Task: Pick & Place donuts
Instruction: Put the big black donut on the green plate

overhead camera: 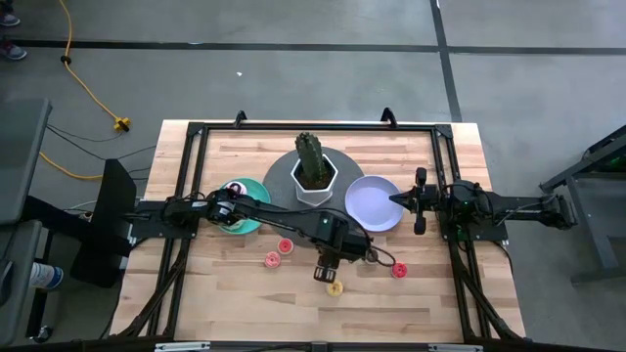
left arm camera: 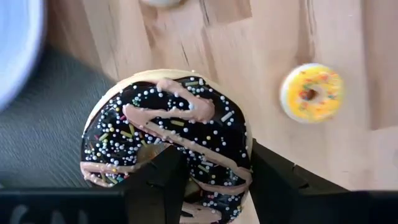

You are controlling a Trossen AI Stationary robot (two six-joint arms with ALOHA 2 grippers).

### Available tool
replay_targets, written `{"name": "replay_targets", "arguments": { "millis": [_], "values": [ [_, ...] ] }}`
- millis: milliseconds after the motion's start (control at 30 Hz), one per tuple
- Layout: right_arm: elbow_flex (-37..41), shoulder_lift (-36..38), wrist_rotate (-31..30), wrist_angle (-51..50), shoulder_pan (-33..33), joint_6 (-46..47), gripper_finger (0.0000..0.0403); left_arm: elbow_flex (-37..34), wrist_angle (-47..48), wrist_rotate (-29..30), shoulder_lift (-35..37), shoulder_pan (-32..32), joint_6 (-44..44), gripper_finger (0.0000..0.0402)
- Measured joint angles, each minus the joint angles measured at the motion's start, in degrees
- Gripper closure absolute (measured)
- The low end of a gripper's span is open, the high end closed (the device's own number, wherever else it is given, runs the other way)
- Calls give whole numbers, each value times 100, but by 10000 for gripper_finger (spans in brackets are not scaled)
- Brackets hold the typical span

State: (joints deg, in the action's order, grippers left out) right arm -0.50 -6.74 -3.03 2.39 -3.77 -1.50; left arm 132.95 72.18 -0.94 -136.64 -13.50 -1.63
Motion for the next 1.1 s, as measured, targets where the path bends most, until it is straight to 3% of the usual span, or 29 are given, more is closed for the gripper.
{"name": "replay_targets", "arguments": {
  "millis": [167, 367, 633, 1100],
  "values": [
    [-1, 0, 0, 2, 2, 0, 402, 135, 194, -344, 85, -9, -867, 257],
    [1, 0, -1, 2, 0, 0, 402, 139, 310, -155, 352, -44, -1530, 257],
    [-1, 0, -1, 2, 2, 0, 402, 126, 987, 45, 683, -44, -1924, 257],
    [1, 0, -1, 4, 0, 0, 402, -91, 1057, 46, 968, -323, -2337, 257]
  ]
}}
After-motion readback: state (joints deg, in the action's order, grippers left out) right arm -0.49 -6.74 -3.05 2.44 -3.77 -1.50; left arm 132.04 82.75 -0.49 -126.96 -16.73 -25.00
